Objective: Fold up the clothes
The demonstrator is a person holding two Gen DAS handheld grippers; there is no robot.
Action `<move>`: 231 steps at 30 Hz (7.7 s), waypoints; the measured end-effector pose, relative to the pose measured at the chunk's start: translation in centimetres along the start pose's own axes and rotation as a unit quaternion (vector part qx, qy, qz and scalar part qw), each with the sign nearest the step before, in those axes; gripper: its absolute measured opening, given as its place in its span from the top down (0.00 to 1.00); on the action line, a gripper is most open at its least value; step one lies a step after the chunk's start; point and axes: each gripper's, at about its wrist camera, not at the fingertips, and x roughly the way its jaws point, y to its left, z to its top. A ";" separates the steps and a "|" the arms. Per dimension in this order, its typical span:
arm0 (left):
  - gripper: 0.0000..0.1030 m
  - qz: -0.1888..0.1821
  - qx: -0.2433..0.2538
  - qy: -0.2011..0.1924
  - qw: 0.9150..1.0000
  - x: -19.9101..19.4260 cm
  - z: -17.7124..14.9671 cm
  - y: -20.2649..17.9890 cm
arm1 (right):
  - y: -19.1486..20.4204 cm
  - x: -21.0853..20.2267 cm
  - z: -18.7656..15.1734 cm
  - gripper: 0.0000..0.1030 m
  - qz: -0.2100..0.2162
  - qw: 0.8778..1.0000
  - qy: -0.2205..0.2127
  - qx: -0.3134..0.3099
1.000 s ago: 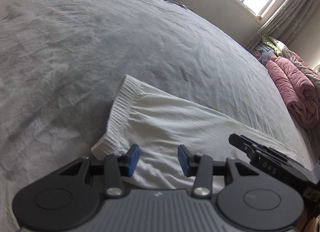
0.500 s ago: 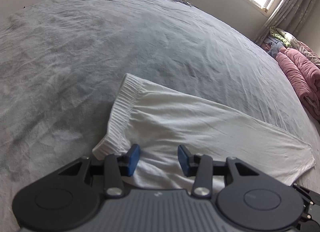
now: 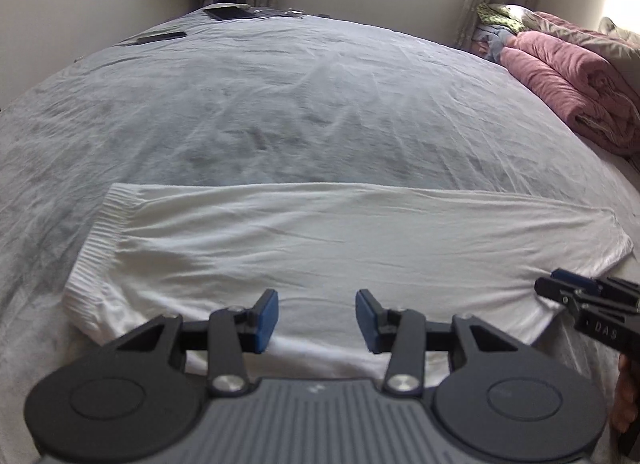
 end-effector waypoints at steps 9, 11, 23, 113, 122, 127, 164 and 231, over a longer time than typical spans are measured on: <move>0.57 -0.002 0.019 0.008 1.000 1.2 -0.2 -2.7 | -8.9 -0.9 0.2 0.63 -0.088 0.995 -0.014 0.049; 0.56 0.000 0.021 0.008 1.000 1.4 -0.3 -3.0 | -10.4 -0.9 -0.1 0.63 -0.104 0.993 -0.014 0.056; 0.54 0.003 0.026 0.010 1.000 1.7 0.0 -3.8 | -18.6 -2.4 -0.3 0.63 -0.181 0.976 -0.020 0.118; 0.03 0.003 0.034 -0.010 0.999 3.4 0.3 -3.8 | -21.9 -3.5 0.1 0.90 -0.192 0.942 -0.112 0.251; 0.08 -0.023 -0.022 -0.005 0.999 2.8 1.2 -1.2 | -15.6 -4.1 2.5 0.90 -0.169 0.966 -0.125 0.147; 0.13 -0.035 -0.094 -0.001 0.995 2.5 1.8 2.0 | -9.7 -4.0 3.8 0.90 -0.134 0.977 -0.138 0.089; 0.34 -0.070 -0.353 -0.041 0.932 -0.8 2.7 18.6 | 23.3 1.9 4.4 0.98 0.064 0.991 -0.119 -0.025; 0.93 -0.192 -0.350 0.009 0.917 5.6 3.5 9.8 | 20.0 0.6 3.5 0.96 0.091 0.985 -0.095 -0.116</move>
